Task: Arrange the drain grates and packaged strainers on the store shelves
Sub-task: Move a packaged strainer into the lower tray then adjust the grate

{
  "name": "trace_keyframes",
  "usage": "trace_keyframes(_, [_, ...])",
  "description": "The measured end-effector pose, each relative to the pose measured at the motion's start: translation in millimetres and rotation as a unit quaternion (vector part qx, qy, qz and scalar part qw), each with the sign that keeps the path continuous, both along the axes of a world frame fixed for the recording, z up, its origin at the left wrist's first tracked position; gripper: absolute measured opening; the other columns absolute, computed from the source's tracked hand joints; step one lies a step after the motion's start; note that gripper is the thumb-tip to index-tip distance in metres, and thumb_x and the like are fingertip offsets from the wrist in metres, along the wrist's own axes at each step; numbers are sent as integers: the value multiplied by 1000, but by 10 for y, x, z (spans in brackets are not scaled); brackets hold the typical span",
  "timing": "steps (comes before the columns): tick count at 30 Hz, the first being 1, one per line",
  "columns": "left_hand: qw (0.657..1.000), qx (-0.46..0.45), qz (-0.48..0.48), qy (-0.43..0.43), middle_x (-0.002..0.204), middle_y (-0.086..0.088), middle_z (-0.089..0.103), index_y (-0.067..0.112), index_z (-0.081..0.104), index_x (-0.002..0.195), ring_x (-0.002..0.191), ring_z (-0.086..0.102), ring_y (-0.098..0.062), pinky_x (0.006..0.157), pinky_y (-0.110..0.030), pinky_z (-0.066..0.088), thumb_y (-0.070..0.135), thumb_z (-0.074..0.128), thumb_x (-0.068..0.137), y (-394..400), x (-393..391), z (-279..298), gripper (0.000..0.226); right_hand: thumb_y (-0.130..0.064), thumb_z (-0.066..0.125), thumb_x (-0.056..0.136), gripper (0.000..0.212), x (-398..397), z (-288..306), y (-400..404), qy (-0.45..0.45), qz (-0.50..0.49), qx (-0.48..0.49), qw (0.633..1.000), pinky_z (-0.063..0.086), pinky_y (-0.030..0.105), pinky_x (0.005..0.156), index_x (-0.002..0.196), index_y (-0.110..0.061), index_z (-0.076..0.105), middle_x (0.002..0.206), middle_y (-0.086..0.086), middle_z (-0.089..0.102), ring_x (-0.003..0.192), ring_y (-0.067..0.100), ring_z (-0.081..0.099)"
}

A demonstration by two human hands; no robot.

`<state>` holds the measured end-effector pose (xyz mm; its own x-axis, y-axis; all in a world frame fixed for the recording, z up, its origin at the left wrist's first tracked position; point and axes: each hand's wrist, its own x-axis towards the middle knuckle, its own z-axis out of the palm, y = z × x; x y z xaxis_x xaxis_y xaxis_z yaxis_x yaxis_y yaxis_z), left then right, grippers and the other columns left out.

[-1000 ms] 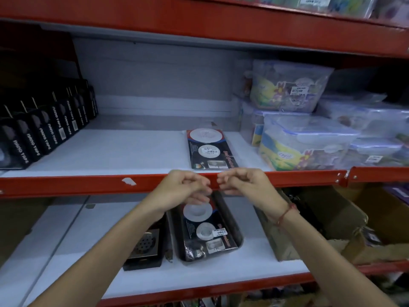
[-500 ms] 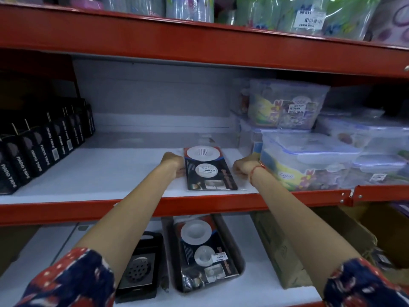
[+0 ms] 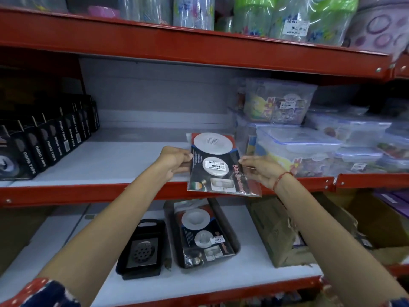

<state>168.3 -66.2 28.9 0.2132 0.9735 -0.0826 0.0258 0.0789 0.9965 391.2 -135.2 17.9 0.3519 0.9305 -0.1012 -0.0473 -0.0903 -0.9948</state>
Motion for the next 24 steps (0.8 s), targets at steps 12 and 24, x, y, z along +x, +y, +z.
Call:
trace_keyframes(12, [984,-94,-148,33,101,-15,67,1,60,114,77,67,-20,60,-26,62,-1,63,87,-1445,-540,-909,28,-2,62,87,17,-40,-874,-1612,52,140,-128,980,60,19,59,84,-18,65,73,-4,71,57,4,67])
trace_keyframes(24, [965,-217,-148,12,75,-5,76,3,63,97,64,73,-14,55,-23,61,-5,63,86,-1461,-511,-1646,14,1,58,89,12,-10,-1656,-1555,104,104,-197,969,61,21,60,95,-6,66,83,6,76,67,12,73])
